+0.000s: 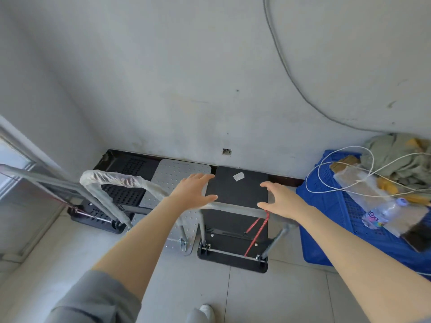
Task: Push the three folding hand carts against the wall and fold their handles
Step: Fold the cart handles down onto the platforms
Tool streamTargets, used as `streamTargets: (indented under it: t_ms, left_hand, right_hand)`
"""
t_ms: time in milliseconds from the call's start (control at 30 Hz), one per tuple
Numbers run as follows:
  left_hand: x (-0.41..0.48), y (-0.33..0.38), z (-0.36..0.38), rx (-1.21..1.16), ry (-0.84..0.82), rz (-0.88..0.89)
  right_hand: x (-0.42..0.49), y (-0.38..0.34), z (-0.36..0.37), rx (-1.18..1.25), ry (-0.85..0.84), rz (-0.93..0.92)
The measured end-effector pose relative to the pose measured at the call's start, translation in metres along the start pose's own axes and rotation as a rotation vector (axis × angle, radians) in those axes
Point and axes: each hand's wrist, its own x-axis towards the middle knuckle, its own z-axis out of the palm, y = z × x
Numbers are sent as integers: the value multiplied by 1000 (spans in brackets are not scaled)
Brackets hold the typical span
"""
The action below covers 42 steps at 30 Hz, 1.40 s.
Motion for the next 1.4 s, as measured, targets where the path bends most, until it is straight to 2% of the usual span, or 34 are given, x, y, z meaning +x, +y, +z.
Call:
streamTargets:
  t_ms: [300,533,700,933,1100,1400]
  left_hand:
    - [-91,-59,-78,43,134,-62]
    - [-146,-157,-105,58,147,-74]
    - [-162,-213,-103,40,69,-61]
    - [-127,-230,-88,73,82,12]
    - [-84,-223,-66,93,-7,-2]
    - [4,-212,-56,193,-62,68]
  right_hand:
    - [-22,-133,-14,13,42,-106]
    - [-18,-221,29,-3,32,-56]
    - [-17,-273,72,-77,16,-65]
    - [-3,-250,86,-182,78,56]
    - [18,-222,97,-281,78,194]
    - [94,-190,87,-300,-16,163]
